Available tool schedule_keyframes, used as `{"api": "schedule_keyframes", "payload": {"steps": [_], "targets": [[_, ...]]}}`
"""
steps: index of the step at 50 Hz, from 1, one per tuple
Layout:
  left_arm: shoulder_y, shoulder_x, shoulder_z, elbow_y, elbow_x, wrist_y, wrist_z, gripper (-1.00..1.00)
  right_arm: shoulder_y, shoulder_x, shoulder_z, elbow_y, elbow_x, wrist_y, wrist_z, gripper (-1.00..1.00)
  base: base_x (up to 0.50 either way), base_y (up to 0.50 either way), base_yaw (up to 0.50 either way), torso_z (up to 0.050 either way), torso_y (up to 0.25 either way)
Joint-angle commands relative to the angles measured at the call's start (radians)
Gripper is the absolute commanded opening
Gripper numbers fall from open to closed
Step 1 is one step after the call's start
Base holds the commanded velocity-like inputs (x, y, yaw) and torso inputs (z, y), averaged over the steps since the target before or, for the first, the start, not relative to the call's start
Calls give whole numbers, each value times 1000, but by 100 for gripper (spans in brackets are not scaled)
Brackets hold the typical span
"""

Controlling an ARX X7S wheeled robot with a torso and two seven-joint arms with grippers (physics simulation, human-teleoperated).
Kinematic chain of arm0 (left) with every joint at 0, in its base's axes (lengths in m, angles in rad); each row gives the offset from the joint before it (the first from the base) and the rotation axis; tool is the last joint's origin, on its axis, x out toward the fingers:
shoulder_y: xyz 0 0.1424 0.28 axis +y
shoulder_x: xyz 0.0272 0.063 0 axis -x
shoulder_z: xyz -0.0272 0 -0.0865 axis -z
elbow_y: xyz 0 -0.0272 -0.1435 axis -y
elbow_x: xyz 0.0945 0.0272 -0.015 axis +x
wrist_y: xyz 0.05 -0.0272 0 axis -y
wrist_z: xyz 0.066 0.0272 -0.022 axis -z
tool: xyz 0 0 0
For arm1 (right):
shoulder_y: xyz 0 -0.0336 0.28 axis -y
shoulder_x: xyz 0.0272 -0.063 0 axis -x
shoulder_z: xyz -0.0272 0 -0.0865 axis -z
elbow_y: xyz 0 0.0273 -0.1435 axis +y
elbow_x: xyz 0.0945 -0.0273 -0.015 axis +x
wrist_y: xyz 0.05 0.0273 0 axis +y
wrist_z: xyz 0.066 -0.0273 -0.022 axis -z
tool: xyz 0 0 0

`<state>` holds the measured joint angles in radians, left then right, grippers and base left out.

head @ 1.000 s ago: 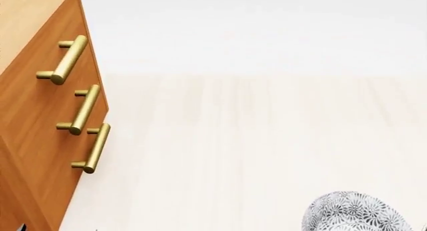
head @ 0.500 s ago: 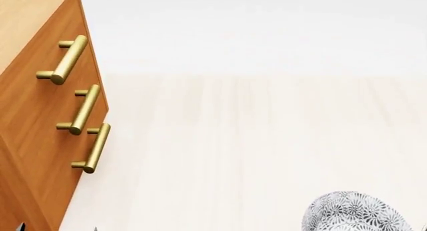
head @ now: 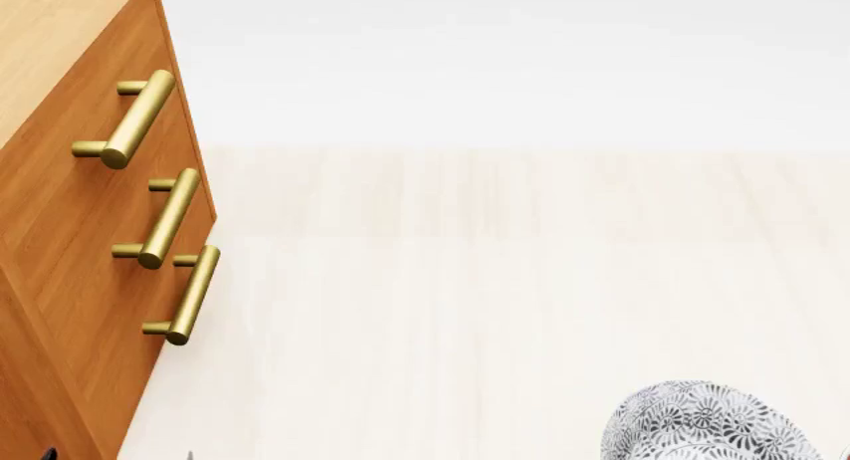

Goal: Put the bowl on top of the cabinet.

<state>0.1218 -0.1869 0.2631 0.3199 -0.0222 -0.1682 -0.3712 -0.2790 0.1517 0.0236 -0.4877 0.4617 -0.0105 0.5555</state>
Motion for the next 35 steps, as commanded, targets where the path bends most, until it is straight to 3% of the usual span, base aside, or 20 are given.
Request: {"api": "schedule_keyframes", "payload": {"steps": [1, 11, 35], "targets": [[-9, 2, -24, 27, -91, -77, 28, 100, 3, -7, 57, 8, 96, -2, 32, 100, 0, 0, 0, 0, 0], [-7, -17, -13, 22, -77, -51, 16, 100, -1, 4, 82, 47, 225, -39, -38, 100, 0, 0, 0, 0, 0], [-9, -35, 13, 11, -66, -28, -3, 100, 25, 7, 102, 82, 293, -31, 14, 100, 0, 0, 0, 0, 0]]}}
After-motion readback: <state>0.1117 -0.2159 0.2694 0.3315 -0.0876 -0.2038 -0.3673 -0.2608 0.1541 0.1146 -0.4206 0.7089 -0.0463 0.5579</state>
